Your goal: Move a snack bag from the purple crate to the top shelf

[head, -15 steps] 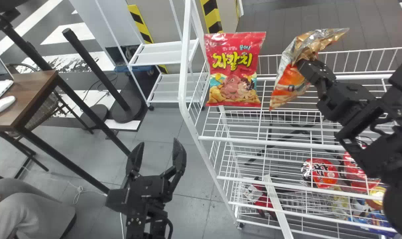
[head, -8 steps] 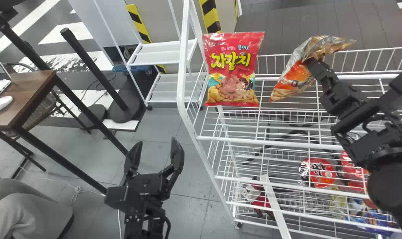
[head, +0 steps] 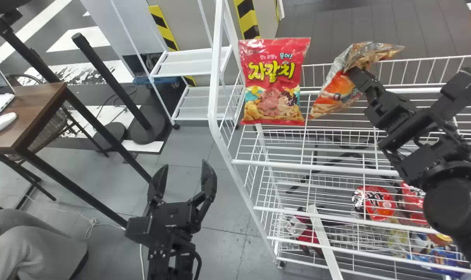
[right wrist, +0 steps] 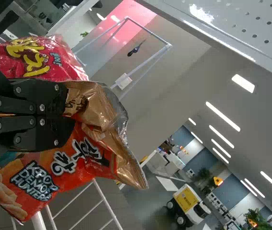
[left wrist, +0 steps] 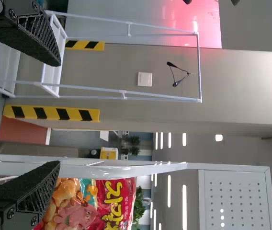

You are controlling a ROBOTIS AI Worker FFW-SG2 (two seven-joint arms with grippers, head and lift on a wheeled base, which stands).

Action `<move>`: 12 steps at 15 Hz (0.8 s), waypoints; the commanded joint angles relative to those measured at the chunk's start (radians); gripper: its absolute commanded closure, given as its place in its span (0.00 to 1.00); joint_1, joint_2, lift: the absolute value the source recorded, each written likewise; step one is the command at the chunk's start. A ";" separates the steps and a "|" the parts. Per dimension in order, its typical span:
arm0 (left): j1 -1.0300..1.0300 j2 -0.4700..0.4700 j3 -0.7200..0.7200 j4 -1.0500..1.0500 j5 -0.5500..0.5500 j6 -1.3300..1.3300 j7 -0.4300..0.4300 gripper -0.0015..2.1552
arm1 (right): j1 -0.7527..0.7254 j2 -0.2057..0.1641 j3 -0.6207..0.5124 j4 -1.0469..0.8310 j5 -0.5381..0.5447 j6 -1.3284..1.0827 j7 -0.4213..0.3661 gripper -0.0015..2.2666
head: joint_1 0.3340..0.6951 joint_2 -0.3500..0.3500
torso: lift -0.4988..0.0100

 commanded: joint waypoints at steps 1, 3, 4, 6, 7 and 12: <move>0.000 0.002 -0.001 0.004 0.003 -0.005 0.000 0.04 | 0.013 0.004 0.045 -0.090 0.022 0.013 -0.044 0.99 | 1.00 1.00 | 0.98; 0.000 0.002 -0.001 0.005 0.006 -0.017 -0.001 0.04 | 0.023 0.004 0.094 -0.147 0.071 0.010 -0.140 0.99 | 1.00 1.00 | 0.98; 0.000 0.004 -0.001 0.007 0.008 -0.023 -0.001 0.04 | 0.027 0.004 0.111 -0.167 0.086 0.010 -0.191 0.99 | 1.00 1.00 | 0.98; 0.000 0.008 0.001 0.011 0.013 -0.026 -0.001 0.04 | 0.030 0.004 0.148 -0.185 0.122 -0.005 -0.257 0.99 | 1.00 1.00 | 0.98; 0.000 0.010 -0.001 0.014 0.013 -0.032 -0.001 0.04 | 0.029 0.004 0.158 -0.185 0.131 -0.014 -0.286 0.99 | 1.00 1.00 | 0.98; 0.000 0.015 -0.001 0.014 0.014 -0.035 -0.006 0.04 | 0.016 0.004 0.234 -0.158 0.178 -0.168 -0.476 0.99 | 1.00 1.00 | 0.98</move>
